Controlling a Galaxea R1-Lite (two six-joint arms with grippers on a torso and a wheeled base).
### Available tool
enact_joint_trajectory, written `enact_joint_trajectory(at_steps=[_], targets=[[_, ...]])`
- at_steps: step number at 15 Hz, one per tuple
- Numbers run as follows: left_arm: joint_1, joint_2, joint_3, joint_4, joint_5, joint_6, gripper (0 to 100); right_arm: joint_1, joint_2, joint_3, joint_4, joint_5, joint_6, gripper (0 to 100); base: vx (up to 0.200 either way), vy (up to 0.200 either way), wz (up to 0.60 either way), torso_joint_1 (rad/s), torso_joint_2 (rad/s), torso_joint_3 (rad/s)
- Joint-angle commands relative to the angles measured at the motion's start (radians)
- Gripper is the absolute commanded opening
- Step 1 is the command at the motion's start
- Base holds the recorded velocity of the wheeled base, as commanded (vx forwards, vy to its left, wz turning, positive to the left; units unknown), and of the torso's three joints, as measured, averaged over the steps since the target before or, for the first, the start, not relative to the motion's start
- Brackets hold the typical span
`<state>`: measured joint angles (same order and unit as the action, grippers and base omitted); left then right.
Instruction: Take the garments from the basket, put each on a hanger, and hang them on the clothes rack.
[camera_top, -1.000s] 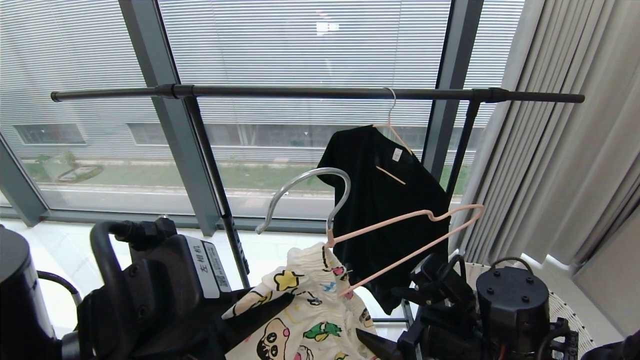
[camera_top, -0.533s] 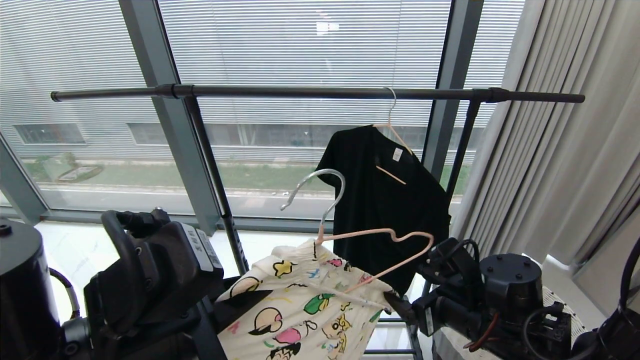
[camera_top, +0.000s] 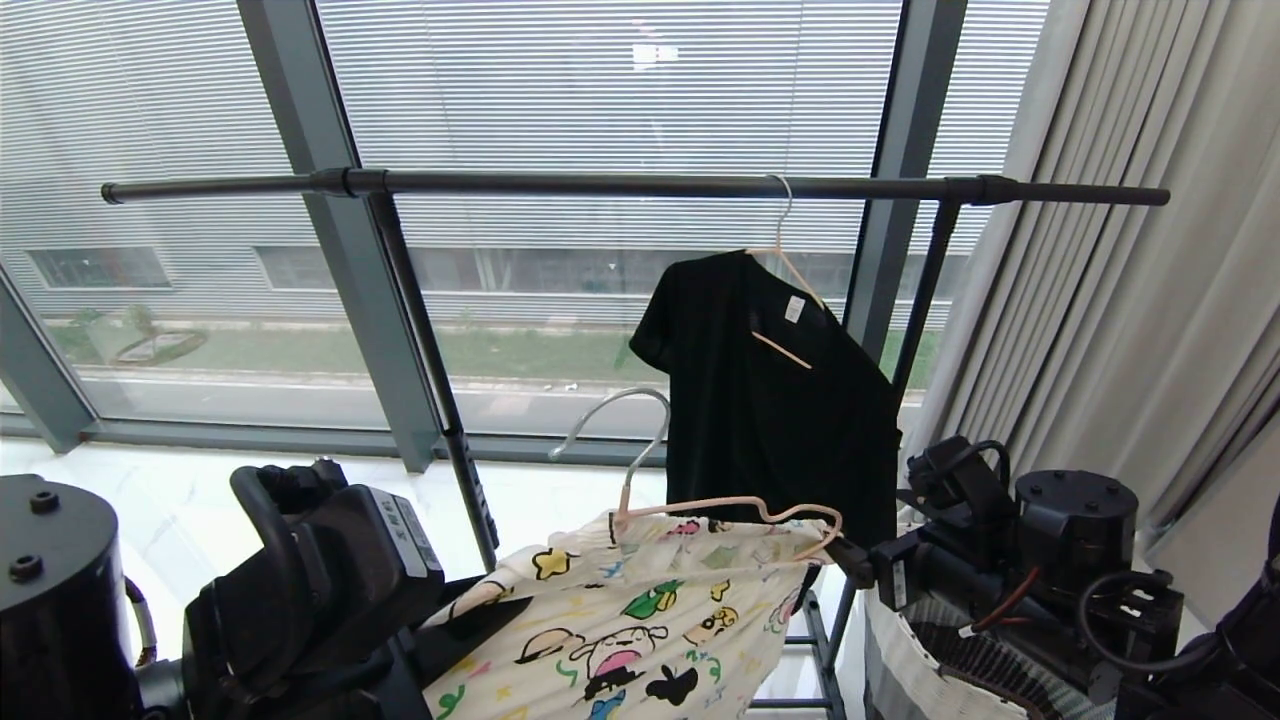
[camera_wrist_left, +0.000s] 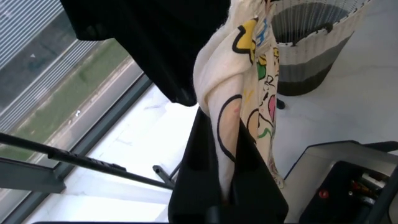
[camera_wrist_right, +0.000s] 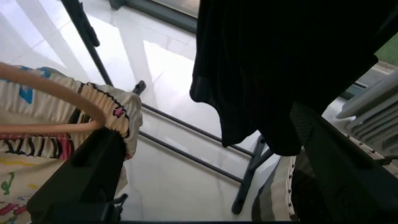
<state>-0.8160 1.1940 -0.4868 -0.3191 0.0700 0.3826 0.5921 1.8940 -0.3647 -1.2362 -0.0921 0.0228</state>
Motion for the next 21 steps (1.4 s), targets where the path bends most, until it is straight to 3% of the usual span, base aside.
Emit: enact_joint_trajectory(at_steps=[1, 9, 16, 21], targets=[[0.004, -0.011, 0.020, 0.000, 0.001, 0.001, 0, -0.014, -0.021, -0.002, 0.000, 0.008, -0.004, 100, 0.000, 0.000, 0.00, 0.000, 0.00, 0.000], [0.026, 0.022, 0.086, 0.000, 0.004, -0.007, 0, -0.068, -0.159, -0.005, 0.026, 0.140, -0.092, 100, 0.000, 0.000, 0.00, 0.000, 0.00, 0.000], [0.072, 0.134, 0.077, -0.047, 0.060, -0.002, 0, -0.046, -0.440, -0.023, 0.262, 0.236, -0.161, 100, 0.000, 0.000, 0.00, 0.000, 0.00, 0.000], [0.051, 0.200, 0.074, -0.293, 0.060, -0.008, 0, 0.074, -0.633, -0.020, 0.501, 0.278, -0.264, 100, 0.000, 0.000, 0.00, 0.000, 0.00, 0.000]])
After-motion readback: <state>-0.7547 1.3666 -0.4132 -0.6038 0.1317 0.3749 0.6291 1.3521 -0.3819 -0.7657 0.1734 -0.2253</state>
